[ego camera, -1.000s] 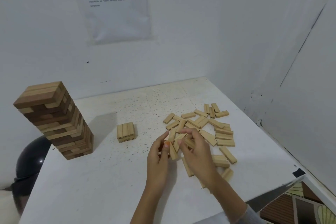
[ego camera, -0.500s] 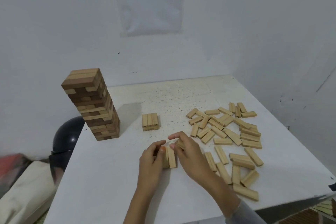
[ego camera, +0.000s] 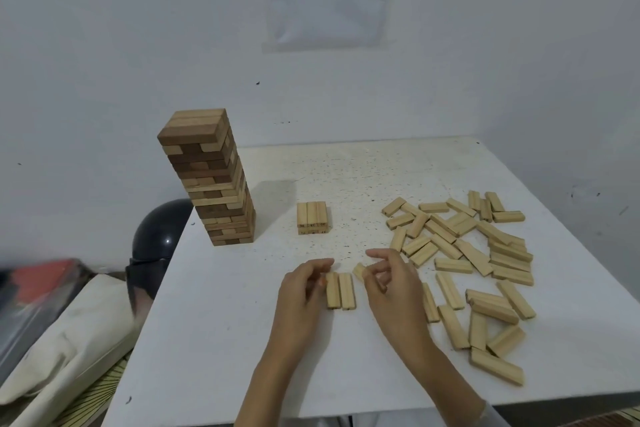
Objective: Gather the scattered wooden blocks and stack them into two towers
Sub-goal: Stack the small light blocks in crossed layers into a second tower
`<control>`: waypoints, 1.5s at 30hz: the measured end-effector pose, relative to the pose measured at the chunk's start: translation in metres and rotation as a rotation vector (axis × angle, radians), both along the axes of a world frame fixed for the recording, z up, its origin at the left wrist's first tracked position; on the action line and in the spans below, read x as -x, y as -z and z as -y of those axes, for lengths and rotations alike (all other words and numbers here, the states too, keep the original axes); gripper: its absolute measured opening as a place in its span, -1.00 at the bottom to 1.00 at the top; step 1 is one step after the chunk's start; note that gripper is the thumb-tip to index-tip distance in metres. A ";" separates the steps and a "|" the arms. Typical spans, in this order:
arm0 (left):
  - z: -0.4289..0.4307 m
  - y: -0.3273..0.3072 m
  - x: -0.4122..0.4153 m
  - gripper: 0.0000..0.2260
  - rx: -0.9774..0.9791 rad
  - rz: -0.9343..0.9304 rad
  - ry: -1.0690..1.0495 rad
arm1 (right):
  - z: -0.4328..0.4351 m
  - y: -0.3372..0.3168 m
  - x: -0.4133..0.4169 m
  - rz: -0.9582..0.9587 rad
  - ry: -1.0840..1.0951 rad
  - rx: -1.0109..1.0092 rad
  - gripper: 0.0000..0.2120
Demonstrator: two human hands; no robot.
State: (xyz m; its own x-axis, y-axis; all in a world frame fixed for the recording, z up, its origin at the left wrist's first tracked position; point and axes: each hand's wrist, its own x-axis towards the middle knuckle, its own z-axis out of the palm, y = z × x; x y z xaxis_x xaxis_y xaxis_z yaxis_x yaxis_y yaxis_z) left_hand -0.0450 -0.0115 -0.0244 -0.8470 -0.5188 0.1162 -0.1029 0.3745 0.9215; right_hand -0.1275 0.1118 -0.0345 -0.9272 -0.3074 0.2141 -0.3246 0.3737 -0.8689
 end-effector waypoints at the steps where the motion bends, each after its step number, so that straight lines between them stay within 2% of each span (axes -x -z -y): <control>1: 0.000 -0.001 -0.001 -0.73 0.006 0.000 0.020 | 0.001 0.001 -0.001 0.026 0.020 0.026 -0.83; 3: -0.001 -0.001 -0.002 -0.73 0.012 0.003 0.029 | 0.003 0.003 -0.005 0.011 0.029 0.017 -0.89; 6: -0.004 0.006 -0.003 -0.69 0.016 0.012 -0.009 | 0.005 0.007 -0.011 -0.043 0.001 -0.039 -0.88; 8: -0.006 0.012 -0.003 -0.67 0.029 0.024 -0.027 | 0.002 0.004 -0.014 -0.036 -0.060 -0.099 -0.80; 12: -0.009 0.016 -0.002 -0.64 0.011 0.019 -0.082 | -0.004 -0.001 -0.018 -0.169 -0.238 -0.307 -0.47; 18: -0.009 0.014 -0.005 -0.63 0.012 0.017 -0.071 | -0.010 -0.012 0.005 -0.037 -0.512 -0.228 -0.44; 21: -0.008 0.013 -0.006 -0.55 0.013 0.038 -0.047 | -0.013 -0.011 0.008 -0.088 -0.459 -0.265 -0.44; 26: -0.006 0.009 -0.005 -0.48 0.053 0.033 -0.002 | -0.009 -0.015 0.006 0.003 -0.388 -0.230 -0.47; 36: -0.008 0.009 0.000 -0.51 -0.035 -0.010 -0.023 | -0.005 -0.017 0.004 0.023 -0.380 -0.213 -0.46; 45: -0.010 0.007 0.003 -0.51 -0.005 0.007 -0.012 | -0.003 -0.008 0.004 0.002 -0.362 -0.249 -0.47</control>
State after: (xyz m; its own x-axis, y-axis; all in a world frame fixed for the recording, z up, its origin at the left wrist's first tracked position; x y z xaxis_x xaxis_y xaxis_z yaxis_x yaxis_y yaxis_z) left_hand -0.0475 -0.0019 -0.0314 -0.8417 -0.5291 0.1080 -0.1135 0.3688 0.9225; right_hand -0.1319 0.1153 -0.0263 -0.7507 -0.6544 0.0909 -0.4714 0.4342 -0.7676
